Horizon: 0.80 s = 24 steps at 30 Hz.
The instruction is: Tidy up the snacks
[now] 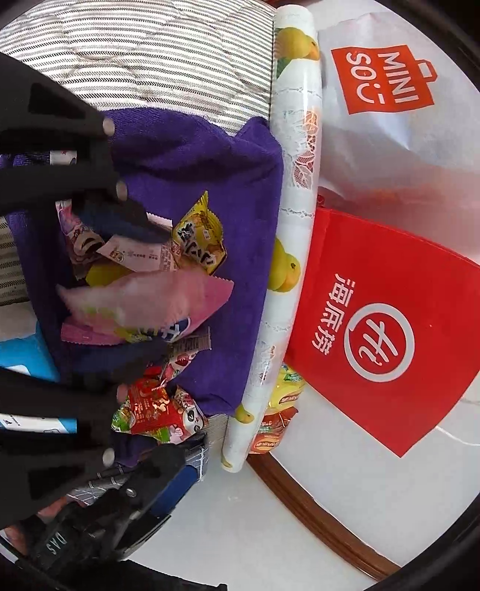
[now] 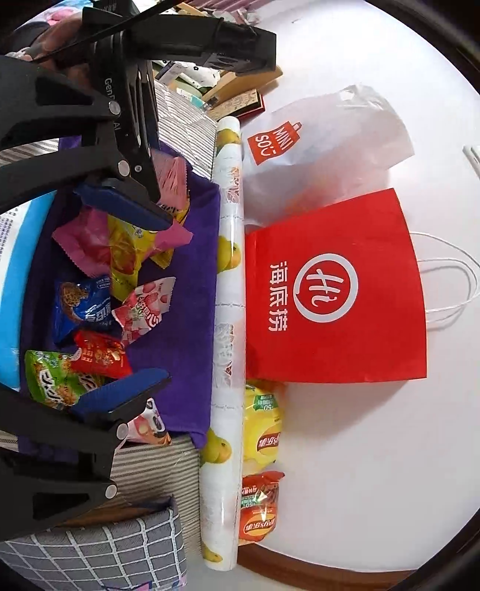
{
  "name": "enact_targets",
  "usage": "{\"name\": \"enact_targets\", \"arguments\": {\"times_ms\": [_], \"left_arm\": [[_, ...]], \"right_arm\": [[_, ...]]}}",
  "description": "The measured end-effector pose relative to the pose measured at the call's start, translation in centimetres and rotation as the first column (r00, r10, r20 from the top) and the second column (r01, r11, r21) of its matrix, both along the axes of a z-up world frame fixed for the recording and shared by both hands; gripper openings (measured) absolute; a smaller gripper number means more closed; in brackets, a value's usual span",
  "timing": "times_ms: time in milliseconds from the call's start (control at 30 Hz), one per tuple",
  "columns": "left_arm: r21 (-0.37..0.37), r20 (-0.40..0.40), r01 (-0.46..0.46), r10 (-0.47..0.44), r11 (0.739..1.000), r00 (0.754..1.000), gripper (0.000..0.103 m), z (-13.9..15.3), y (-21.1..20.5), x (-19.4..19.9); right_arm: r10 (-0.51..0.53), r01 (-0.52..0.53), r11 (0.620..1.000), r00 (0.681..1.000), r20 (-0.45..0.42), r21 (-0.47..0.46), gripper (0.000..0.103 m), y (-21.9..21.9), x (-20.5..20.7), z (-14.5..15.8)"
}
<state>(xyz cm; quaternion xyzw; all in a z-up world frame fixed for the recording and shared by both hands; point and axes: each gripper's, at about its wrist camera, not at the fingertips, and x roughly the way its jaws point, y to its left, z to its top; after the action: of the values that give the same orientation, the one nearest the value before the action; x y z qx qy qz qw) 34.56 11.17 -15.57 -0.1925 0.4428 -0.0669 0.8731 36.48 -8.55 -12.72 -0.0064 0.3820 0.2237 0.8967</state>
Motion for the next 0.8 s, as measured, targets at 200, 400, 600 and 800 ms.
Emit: {"name": "enact_targets", "arguments": {"times_ms": [200, 400, 600, 800], "left_arm": [[0.054, 0.062, 0.022, -0.025, 0.998, 0.998, 0.076, 1.8, -1.1, -0.8], [0.101, 0.097, 0.034, -0.044, 0.994, 0.994, 0.081, 3.6, -1.7, -1.5], [0.094, 0.085, 0.048, -0.056, 0.994, 0.995, 0.086, 4.3, -2.0, -3.0], [0.113, 0.087, 0.046, -0.056, 0.993, 0.995, 0.088, 5.3, -2.5, -5.8]], "right_arm": [[-0.035, 0.034, 0.993, 0.999, -0.008, -0.111, 0.076, 0.2, -1.0, -1.1], [-0.061, 0.057, 0.989, 0.998, -0.024, -0.133, 0.076, -1.1, -2.2, -1.1], [-0.128, 0.124, 0.98, 0.992, -0.014, -0.154, 0.076, -2.7, -3.4, -0.5], [-0.183, 0.174, 0.972, 0.982, -0.045, -0.157, 0.076, -4.0, -4.7, 0.2]]}}
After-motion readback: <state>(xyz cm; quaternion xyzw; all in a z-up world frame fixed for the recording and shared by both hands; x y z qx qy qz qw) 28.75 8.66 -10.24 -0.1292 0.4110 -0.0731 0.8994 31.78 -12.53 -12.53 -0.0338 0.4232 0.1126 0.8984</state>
